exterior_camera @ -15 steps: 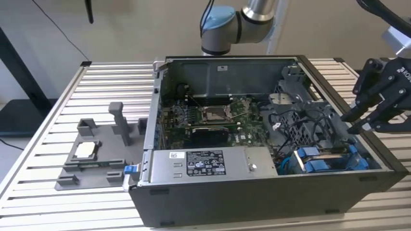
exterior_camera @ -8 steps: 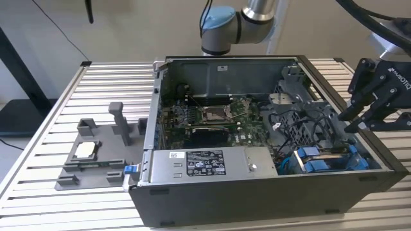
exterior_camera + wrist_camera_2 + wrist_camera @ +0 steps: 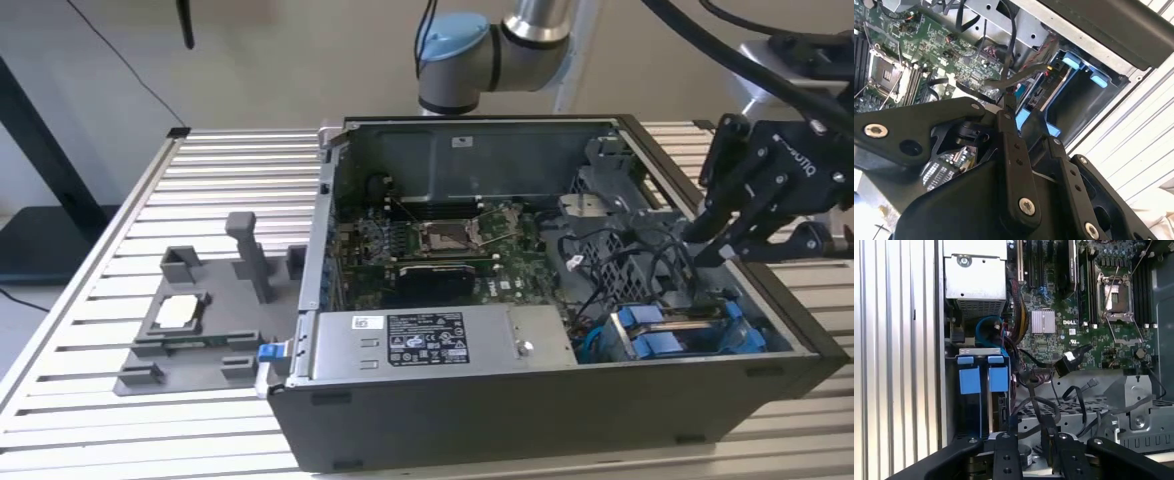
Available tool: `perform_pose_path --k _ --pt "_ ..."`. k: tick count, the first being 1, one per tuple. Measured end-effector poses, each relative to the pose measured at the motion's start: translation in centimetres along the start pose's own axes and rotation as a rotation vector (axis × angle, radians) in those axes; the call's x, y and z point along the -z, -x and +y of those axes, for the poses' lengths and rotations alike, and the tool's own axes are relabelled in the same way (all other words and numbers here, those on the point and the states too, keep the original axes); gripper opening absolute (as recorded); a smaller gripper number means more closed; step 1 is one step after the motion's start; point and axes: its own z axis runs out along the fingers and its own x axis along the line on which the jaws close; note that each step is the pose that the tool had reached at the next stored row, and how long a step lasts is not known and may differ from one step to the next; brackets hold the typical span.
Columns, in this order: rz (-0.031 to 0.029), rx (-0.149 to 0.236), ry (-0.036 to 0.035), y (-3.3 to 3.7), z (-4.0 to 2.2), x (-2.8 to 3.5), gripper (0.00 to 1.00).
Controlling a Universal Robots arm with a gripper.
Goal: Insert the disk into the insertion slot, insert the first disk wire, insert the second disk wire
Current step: 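Insert the second disk wire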
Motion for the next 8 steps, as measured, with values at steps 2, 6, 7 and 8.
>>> perform_pose_path --k 2,6,7,8 --pt "-0.0003 0.000 -0.0051 0.23 0.39 -0.08 0.33" --pt "-0.0009 0.001 -0.0182 0.70 1.15 -0.24 0.33" --pt "-0.0012 0.001 -0.0221 0.81 1.34 -0.28 0.33" --pt "-0.0013 0.001 -0.0259 0.93 1.53 -0.32 0.33"
